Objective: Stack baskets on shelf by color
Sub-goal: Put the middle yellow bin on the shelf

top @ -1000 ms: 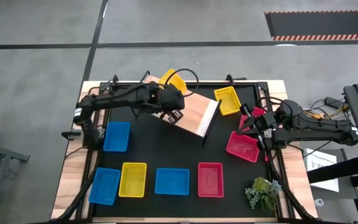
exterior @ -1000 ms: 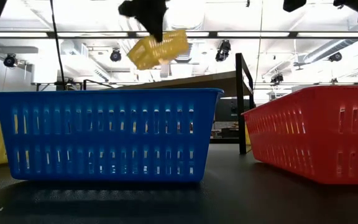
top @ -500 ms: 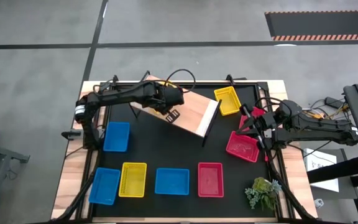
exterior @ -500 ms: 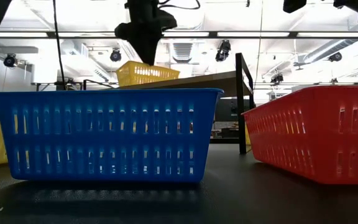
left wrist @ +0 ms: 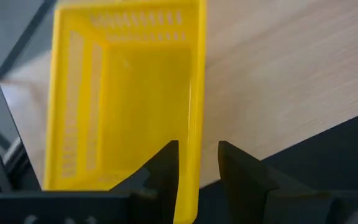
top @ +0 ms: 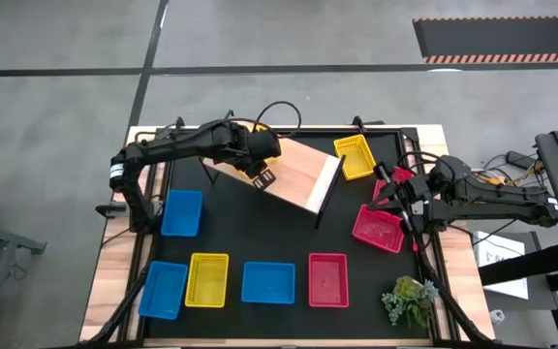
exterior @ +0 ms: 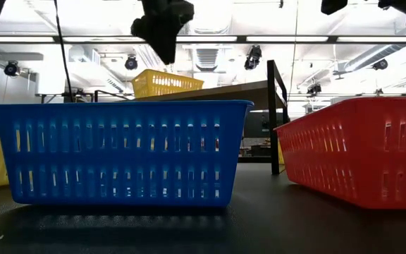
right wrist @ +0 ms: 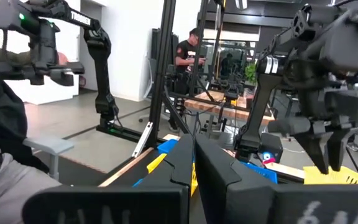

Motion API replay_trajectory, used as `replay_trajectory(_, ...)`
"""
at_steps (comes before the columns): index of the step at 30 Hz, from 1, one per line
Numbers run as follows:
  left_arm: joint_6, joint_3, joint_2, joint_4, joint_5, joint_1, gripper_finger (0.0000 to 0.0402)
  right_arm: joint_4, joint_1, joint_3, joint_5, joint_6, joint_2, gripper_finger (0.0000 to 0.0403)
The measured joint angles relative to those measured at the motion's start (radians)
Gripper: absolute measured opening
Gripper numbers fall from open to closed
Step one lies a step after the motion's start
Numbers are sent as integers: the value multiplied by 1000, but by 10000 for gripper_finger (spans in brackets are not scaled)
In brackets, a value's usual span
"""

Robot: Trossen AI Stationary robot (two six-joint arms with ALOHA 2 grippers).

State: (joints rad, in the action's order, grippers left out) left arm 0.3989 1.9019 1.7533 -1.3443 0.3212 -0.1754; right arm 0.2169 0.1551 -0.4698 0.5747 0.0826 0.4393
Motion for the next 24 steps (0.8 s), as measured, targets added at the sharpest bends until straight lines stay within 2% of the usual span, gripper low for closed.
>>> replay_trajectory(8,-217,5,5,320,-142,50,95,3,0,0,0,8,0,9)
replay_trajectory(13,-335,2,68,353,-145,67,92,2,0,0,0,7,0,9)
replay_trajectory(15,-397,1,100,324,-123,71,79,2,0,0,-1,7,0,9)
replay_trajectory(19,-475,1,144,247,2,74,13,2,0,0,-2,6,0,9)
replay_trajectory(22,-514,1,165,205,29,62,5,1,0,0,-19,5,0,9)
replay_trajectory(24,-518,1,176,207,85,58,2,1,0,0,-38,5,0,9)
